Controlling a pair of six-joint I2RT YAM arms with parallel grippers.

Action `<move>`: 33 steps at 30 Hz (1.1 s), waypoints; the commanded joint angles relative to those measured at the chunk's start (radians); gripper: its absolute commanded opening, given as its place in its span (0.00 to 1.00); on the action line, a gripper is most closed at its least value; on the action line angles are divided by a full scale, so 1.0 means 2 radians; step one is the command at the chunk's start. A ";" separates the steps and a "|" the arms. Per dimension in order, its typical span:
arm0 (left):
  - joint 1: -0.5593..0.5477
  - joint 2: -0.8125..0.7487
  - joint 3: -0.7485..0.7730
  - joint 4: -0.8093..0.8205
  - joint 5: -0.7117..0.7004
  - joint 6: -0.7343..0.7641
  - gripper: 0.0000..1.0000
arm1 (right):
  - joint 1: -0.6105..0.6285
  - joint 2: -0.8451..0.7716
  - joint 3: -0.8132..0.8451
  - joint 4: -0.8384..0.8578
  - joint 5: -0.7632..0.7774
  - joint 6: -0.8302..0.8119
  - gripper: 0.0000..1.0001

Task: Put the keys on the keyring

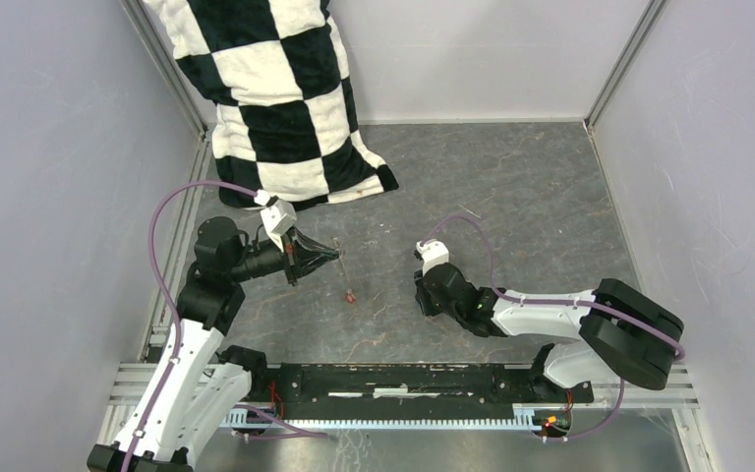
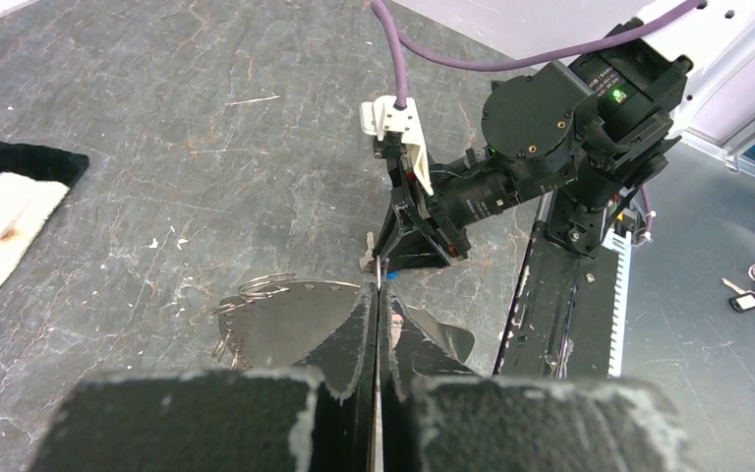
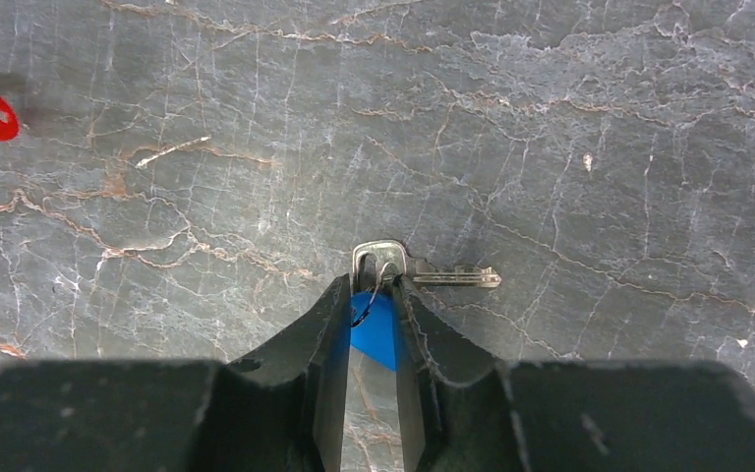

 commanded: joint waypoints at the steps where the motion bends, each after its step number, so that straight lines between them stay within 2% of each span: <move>1: 0.003 -0.013 0.003 0.018 -0.007 0.003 0.02 | 0.002 0.007 0.017 0.014 0.012 0.005 0.26; 10: 0.003 -0.030 -0.004 0.017 -0.013 0.001 0.02 | 0.002 0.017 0.020 0.023 0.008 0.005 0.18; 16: 0.003 -0.037 -0.010 0.012 -0.017 0.007 0.02 | 0.002 0.003 0.013 0.041 0.002 -0.011 0.01; 18: 0.003 -0.039 -0.014 0.015 -0.020 0.005 0.02 | 0.003 -0.016 0.005 0.061 -0.012 -0.030 0.00; 22: 0.003 -0.045 -0.025 0.021 -0.023 -0.002 0.02 | 0.002 -0.073 -0.010 0.082 -0.059 -0.078 0.00; 26: 0.003 -0.055 -0.038 0.031 -0.022 -0.010 0.02 | 0.002 -0.132 -0.017 0.092 -0.146 -0.120 0.00; 29: 0.003 -0.060 -0.046 0.044 -0.016 -0.021 0.02 | 0.004 -0.169 -0.013 0.098 -0.218 -0.132 0.01; 33: 0.003 -0.067 -0.058 0.052 0.000 -0.024 0.02 | 0.005 -0.189 0.020 0.095 -0.277 -0.137 0.01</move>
